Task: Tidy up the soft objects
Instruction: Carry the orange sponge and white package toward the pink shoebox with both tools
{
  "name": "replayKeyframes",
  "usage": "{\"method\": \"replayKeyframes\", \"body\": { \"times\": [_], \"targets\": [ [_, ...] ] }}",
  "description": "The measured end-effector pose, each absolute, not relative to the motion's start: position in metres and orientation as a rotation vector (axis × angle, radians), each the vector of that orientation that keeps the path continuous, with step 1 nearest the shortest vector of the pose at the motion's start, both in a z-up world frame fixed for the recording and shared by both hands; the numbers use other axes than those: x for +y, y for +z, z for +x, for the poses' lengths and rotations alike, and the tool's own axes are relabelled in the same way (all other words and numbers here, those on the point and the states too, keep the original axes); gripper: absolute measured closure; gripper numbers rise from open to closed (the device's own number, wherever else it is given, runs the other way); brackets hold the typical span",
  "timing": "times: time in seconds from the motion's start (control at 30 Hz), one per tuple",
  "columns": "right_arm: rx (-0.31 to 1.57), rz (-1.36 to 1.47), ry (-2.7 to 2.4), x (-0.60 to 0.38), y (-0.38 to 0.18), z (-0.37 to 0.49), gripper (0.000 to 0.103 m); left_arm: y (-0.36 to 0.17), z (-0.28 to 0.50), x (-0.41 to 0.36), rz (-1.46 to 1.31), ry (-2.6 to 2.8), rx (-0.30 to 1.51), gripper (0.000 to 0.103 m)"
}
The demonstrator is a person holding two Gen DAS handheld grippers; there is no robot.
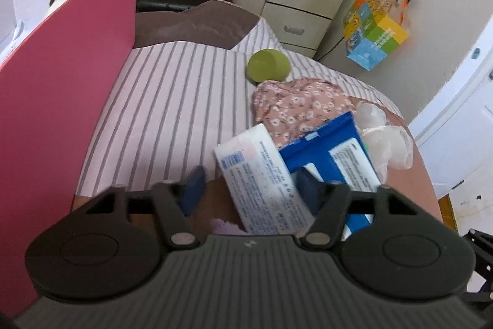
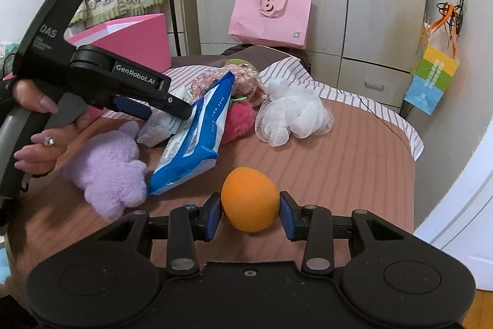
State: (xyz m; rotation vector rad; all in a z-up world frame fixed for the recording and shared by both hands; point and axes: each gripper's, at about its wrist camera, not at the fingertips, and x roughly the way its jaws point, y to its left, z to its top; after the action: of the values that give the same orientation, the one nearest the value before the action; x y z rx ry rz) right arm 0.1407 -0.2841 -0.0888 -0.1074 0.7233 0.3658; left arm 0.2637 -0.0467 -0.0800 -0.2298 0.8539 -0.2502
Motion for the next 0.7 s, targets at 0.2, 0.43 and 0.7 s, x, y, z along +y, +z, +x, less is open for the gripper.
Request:
{"method": "replayKeyframes", "body": {
  "times": [0.2,0.43,0.7],
  "targets": [
    [0.714,-0.096,0.362,-0.285,-0.086,0.138,0.059,-0.079,0.257,-0.051,-0.210,-0.245,0.818,0.061],
    [0.713,-0.124,0.337,-0.285,-0.079,0.128,0.059,-0.067,0.240,-0.053,-0.189,-0.254,0.716,0.064],
    [0.724,-0.150,0.333,-0.280,-0.075,0.110,0.059,-0.041,0.212,-0.043,-0.209,-0.294,0.655,0.064]
  ]
}}
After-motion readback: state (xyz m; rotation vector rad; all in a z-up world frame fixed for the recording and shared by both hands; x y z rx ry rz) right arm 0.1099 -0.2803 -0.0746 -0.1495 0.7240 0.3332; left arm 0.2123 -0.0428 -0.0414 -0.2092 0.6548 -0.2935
